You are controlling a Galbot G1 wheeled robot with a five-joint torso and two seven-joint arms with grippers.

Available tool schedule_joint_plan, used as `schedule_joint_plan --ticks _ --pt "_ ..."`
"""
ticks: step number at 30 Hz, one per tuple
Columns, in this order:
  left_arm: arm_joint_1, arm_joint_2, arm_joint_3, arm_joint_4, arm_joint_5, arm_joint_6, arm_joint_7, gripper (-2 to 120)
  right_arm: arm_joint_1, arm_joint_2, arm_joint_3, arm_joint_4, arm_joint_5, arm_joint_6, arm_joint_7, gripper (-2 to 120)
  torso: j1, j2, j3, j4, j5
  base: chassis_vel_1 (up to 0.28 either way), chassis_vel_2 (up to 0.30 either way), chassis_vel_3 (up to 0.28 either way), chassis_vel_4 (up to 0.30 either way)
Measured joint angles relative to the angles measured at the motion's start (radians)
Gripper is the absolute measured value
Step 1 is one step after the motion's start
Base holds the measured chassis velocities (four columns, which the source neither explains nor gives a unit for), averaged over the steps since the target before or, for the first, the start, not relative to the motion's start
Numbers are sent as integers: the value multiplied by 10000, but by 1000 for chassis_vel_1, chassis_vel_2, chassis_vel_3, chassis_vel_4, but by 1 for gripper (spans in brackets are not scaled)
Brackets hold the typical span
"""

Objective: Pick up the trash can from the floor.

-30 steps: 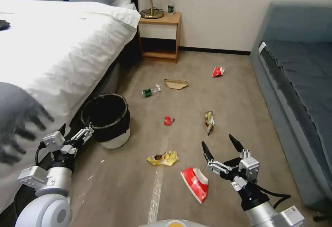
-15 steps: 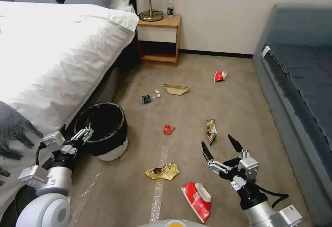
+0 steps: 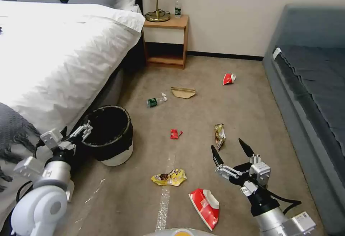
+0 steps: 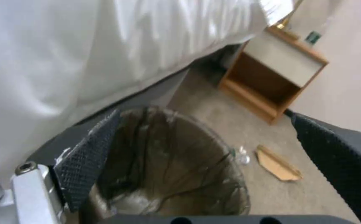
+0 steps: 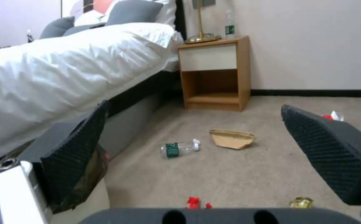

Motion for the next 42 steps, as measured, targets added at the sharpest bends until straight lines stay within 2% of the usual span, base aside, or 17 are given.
schedule_joint_plan --ticks 5,10,17,19,32,42 --pt "-189 137 26 192 -325 366 -336 100 11 0 90 43 158 1 18 100 1 0 0 -1 0 0 0 0 0" --pt "-455 315 66 645 -939 1123 -1174 100 91 0 44 -29 243 -55 31 100 0 1 0 1 2 0 0 0 0" --pt "-751 659 86 1158 -1507 1532 -1625 100 123 0 -18 -18 293 -123 38 100 0 0 0 1 1 0 0 0 0" --pt "-1144 918 119 1535 -1965 1673 -1838 100 118 0 -64 15 291 -133 38 100 0 0 0 1 2 0 0 0 0" --pt "-2171 1522 340 2740 -2334 1984 -2438 100 132 0 -71 -15 291 -169 39 100 0 0 0 0 1 0 0 0 0" --pt "-2580 1892 476 3457 -2315 2083 -2481 100 302 0 -105 -151 315 -227 73 100 0 0 1 1 2 0 0 0 0"
